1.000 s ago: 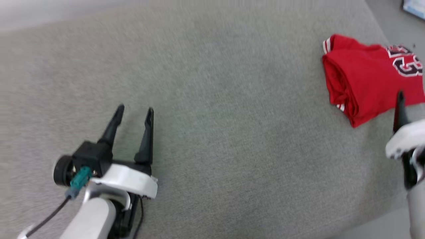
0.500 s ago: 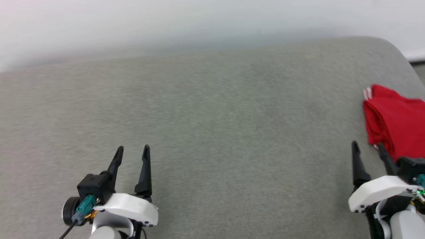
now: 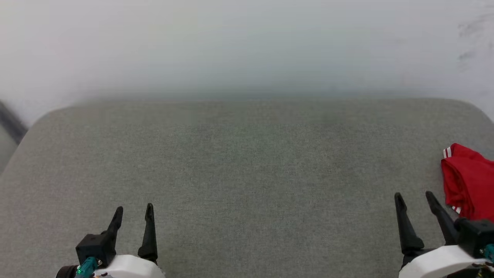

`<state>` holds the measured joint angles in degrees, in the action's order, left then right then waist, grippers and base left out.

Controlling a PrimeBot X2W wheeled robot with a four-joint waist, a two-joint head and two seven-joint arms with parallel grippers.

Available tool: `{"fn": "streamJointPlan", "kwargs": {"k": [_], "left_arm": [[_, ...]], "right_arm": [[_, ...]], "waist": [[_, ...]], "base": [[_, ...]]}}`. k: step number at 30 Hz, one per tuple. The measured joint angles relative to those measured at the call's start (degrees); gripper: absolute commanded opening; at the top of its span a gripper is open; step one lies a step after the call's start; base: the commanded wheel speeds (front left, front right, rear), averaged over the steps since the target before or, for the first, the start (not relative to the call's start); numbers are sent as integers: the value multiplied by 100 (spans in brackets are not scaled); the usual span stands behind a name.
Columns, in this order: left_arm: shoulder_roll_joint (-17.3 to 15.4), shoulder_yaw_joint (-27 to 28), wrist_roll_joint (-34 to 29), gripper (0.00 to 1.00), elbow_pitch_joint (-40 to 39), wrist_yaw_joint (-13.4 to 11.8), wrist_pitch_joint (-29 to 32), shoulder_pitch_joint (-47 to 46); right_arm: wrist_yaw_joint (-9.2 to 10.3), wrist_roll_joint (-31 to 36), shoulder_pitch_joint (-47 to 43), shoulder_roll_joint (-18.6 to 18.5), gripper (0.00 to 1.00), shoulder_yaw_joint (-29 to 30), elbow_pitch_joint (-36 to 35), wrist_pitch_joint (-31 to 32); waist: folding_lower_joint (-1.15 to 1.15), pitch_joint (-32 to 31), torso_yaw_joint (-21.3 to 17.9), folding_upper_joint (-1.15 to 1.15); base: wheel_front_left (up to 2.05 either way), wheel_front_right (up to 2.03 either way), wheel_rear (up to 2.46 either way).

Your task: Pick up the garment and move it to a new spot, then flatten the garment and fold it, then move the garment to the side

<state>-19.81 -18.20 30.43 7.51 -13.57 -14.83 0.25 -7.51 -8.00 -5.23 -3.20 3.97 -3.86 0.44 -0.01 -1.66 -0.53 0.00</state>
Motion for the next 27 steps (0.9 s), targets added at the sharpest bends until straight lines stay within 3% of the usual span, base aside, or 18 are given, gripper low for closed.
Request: {"fn": "streamJointPlan", "kwargs": {"k": [7,24,25,27], "left_arm": [[-25,-73,-4,100,35,23,12,59],[-30,-180,14,100,88,79,52,-7],[-30,-188,15,0,87,75,53,-7],[22,-202,14,0,157,79,54,46]], "right_arm": [[1,-4,-311,11,100,-129,-349,170],[1,-58,-352,18,100,-168,-422,162],[1,-60,-353,18,0,-168,-419,159],[1,-59,-364,18,0,-176,-323,165]], "waist": [[0,-131,-48,0],[1,-115,-38,0],[1,-121,-34,0],[1,-123,-32,0]], "base": [[0,0,0],[0,0,0],[0,0,0],[0,0,0]]}}
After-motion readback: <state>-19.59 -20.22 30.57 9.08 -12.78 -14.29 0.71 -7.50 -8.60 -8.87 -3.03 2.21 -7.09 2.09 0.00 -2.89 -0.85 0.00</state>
